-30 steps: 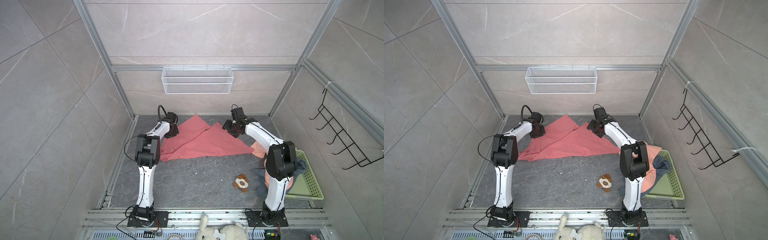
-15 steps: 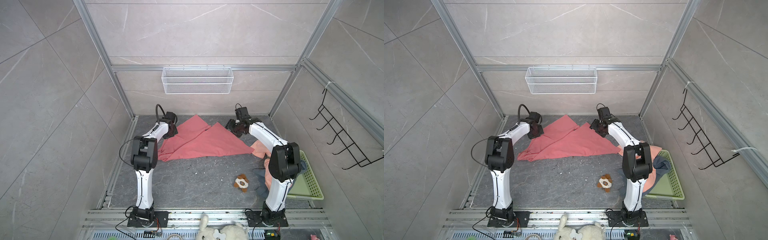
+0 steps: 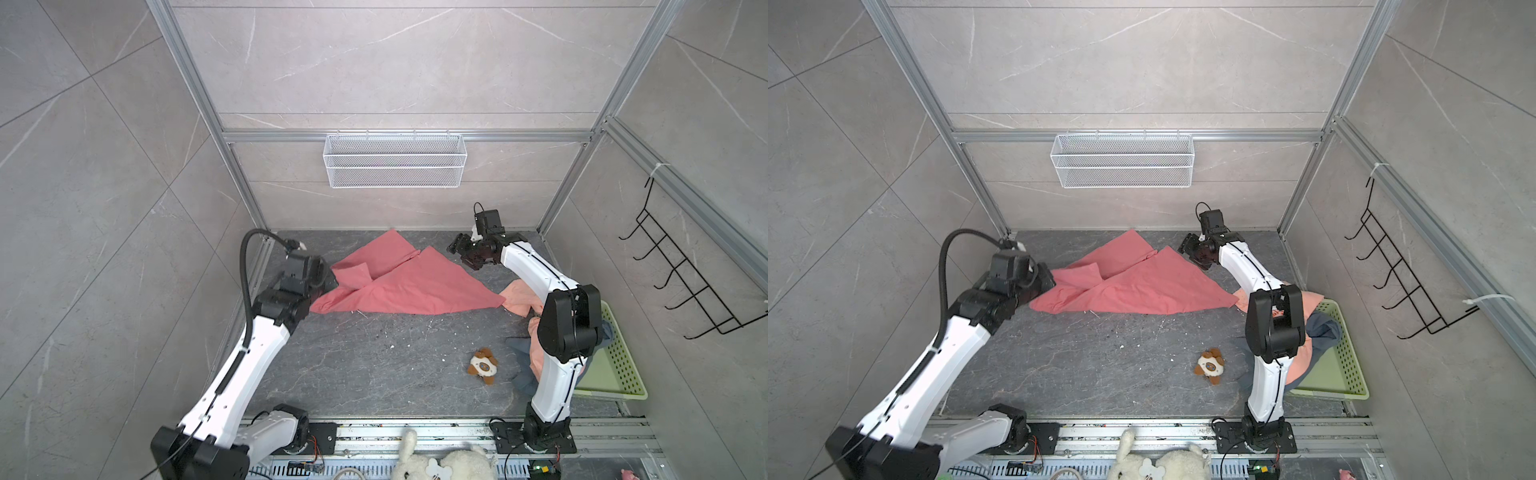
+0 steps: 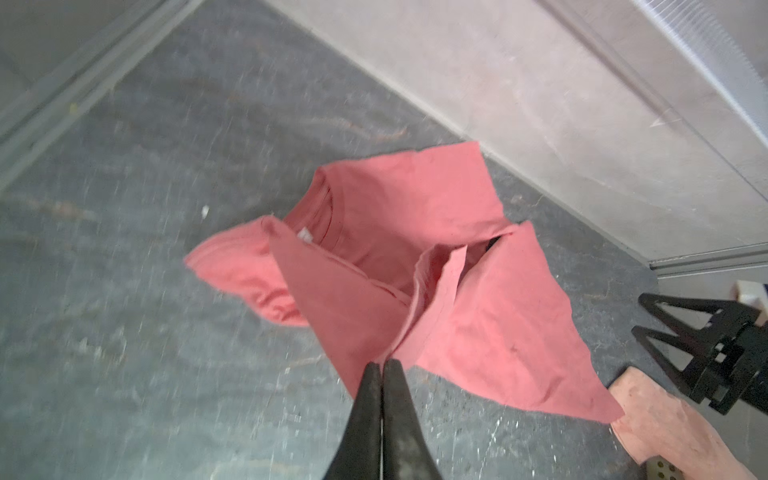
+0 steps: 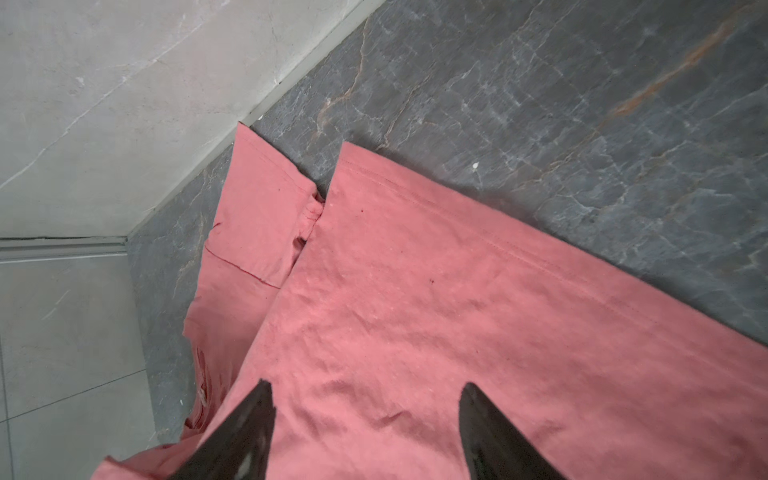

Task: Fold and stack the t-shirts

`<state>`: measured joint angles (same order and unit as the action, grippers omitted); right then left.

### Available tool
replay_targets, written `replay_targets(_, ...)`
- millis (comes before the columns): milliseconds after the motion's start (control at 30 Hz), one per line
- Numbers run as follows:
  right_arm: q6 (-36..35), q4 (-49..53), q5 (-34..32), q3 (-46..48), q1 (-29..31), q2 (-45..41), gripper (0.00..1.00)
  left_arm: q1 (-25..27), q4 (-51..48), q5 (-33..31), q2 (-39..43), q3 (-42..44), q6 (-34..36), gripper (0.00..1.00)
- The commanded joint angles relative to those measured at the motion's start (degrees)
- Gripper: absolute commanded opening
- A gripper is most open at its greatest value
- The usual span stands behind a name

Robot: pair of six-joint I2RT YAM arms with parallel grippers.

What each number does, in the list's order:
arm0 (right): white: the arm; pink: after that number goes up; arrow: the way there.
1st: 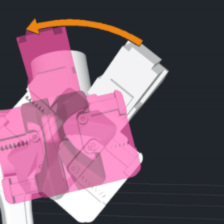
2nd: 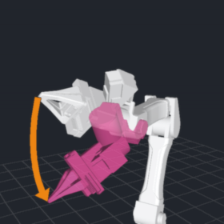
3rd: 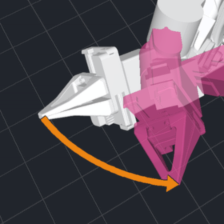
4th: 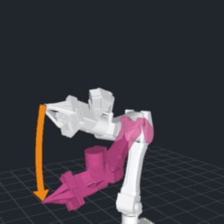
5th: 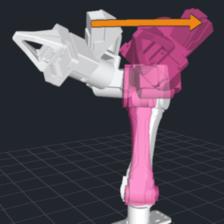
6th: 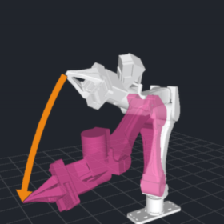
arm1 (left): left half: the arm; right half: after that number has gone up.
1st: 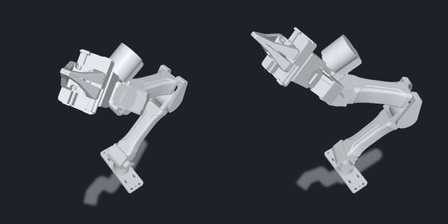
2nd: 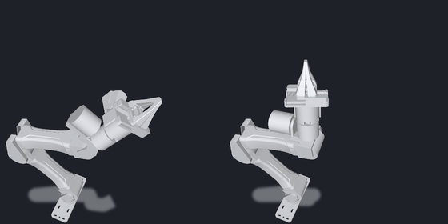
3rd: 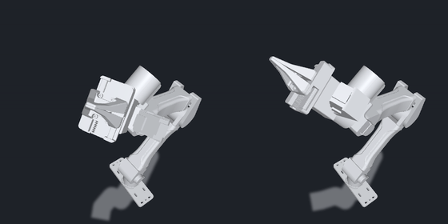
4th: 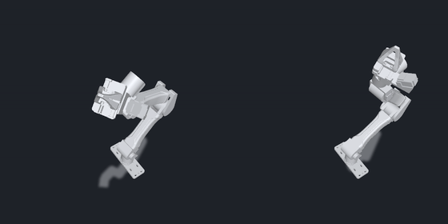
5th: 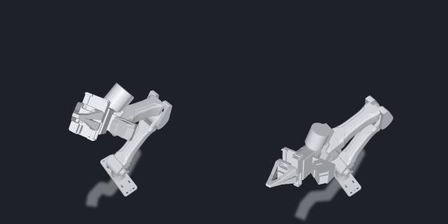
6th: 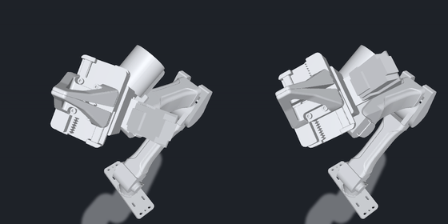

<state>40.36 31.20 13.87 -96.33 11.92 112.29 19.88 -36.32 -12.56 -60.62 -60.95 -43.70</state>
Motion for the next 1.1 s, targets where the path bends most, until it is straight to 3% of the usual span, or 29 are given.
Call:
replay_targets(0, -1.9, -0.6, 4.1, 0.5, -0.2, 1.7, 0.71, 2.2, -9.1, -4.2, 6.0, 9.1, -12.3, 0.0)
replay_targets(167, -1.5, -0.3, 5.7, 0.7, 1.3, 3.3, 0.71, 2.4, -8.2, -5.3, 10.5, 18.0, -18.5, 0.0)
replay_targets(400, -3.7, 4.5, -0.6, -8.5, 7.5, 11.3, 0.71, 2.5, -7.0, -4.2, 4.5, 17.2, -17.3, 0.0)
replay_targets(600, -2.4, 9.1, -5.3, -24.9, 12.3, 24.2, 0.71, 2.5, -8.0, -2.7, 4.0, 19.6, -17.0, 0.0)
replay_targets(900, -0.9, 37.1, -13.6, -67.3, 15.9, 48.7, 0.7, 2.4, -8.8, -4.2, 7.7, 20.9, -15.6, 0.0)
replay_targets(967, -0.8, 38.6, -13.5, -69.7, 16.2, 51.0, 0.7, 2.4, -9.1, -4.6, 8.2, 21.0, -15.5, 0.0)
replay_targets(1067, 0.1, 36.8, -13.9, -64.9, 16.6, 50.1, 0.69, 2.5, -9.4, -4.6, 8.7, 21.0, -15.3, 0.0)
